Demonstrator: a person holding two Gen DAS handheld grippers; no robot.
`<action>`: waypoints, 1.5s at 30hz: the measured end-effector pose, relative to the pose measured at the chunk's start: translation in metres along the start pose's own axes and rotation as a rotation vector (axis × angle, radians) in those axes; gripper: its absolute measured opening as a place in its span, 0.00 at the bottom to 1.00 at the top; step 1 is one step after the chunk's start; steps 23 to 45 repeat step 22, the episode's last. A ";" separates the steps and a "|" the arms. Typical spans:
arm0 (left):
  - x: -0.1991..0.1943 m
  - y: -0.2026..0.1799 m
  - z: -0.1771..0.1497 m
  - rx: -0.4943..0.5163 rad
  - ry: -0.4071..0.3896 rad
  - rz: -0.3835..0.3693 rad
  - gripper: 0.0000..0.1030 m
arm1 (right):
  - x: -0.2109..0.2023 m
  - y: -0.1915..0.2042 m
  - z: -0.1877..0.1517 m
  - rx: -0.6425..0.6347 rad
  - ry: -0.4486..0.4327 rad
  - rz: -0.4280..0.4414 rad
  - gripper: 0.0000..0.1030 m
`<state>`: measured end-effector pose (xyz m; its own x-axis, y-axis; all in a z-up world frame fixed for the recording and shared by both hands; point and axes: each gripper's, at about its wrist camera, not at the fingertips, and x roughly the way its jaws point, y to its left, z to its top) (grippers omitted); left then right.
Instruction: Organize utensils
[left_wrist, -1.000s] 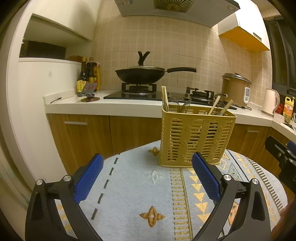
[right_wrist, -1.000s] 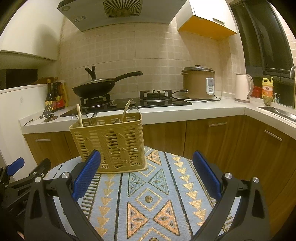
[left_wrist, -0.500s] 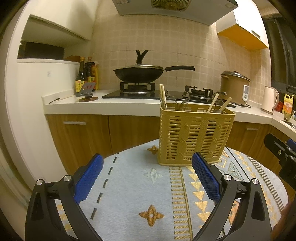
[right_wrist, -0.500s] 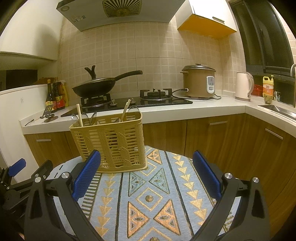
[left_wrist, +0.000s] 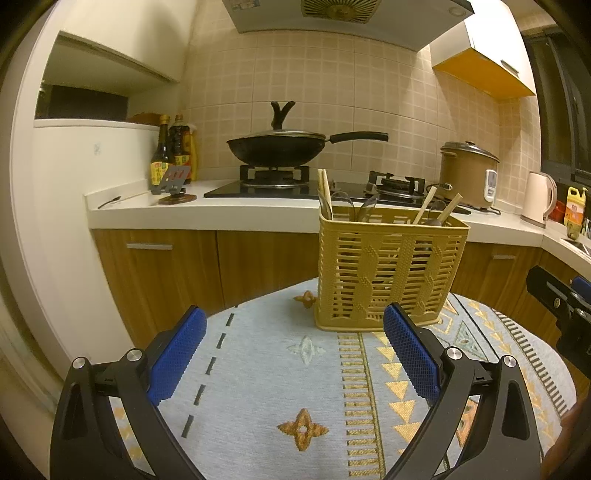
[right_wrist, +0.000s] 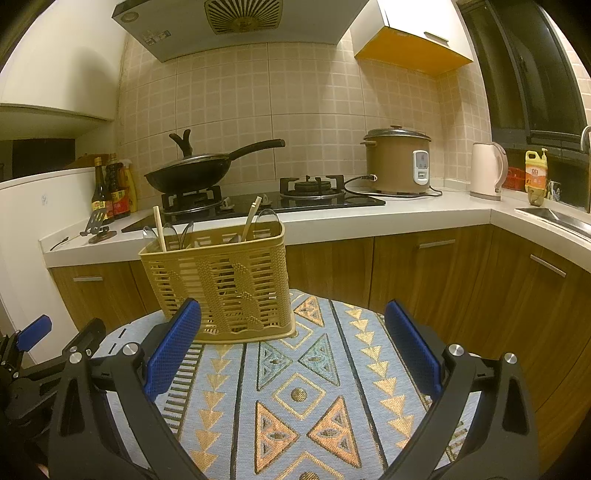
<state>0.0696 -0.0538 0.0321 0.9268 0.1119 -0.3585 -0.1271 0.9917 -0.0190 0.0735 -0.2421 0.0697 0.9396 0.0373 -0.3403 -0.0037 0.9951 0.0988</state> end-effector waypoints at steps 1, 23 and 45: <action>0.000 0.000 0.000 0.000 -0.001 0.001 0.91 | 0.000 -0.001 0.000 0.001 0.001 0.001 0.92; 0.005 0.013 0.001 -0.065 0.027 0.002 0.93 | 0.001 -0.002 -0.001 0.004 0.006 0.002 0.92; 0.005 0.013 0.001 -0.065 0.027 0.002 0.93 | 0.001 -0.002 -0.001 0.004 0.006 0.002 0.92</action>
